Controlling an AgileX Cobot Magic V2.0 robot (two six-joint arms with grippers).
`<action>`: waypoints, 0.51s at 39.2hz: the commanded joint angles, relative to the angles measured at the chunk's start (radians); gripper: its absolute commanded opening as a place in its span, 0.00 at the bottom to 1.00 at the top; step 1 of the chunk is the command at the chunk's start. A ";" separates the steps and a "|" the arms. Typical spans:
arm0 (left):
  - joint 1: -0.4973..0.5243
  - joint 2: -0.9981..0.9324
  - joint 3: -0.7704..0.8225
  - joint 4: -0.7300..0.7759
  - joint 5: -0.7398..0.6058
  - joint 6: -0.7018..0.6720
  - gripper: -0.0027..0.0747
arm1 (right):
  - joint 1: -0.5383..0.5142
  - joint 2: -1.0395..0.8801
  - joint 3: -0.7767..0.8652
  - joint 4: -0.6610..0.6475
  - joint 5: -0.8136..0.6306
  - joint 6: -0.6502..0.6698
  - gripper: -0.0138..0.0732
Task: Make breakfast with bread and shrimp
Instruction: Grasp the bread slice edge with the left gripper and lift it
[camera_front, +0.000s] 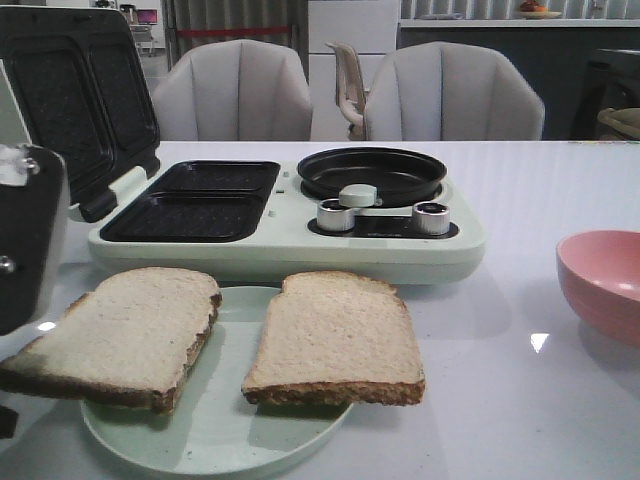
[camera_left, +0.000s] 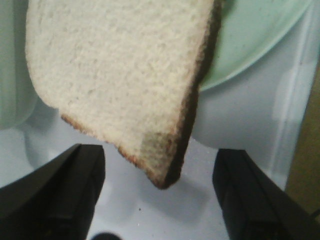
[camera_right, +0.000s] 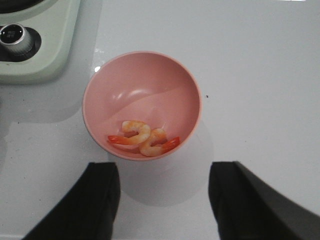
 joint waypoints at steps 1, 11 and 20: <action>-0.006 0.028 -0.056 0.033 -0.031 -0.020 0.68 | -0.008 -0.002 -0.035 -0.009 -0.062 -0.002 0.74; -0.006 0.122 -0.095 0.086 -0.024 -0.020 0.55 | -0.008 -0.002 -0.035 -0.009 -0.062 -0.002 0.74; -0.006 0.123 -0.095 0.052 -0.021 -0.020 0.33 | -0.008 -0.002 -0.035 -0.009 -0.062 -0.002 0.74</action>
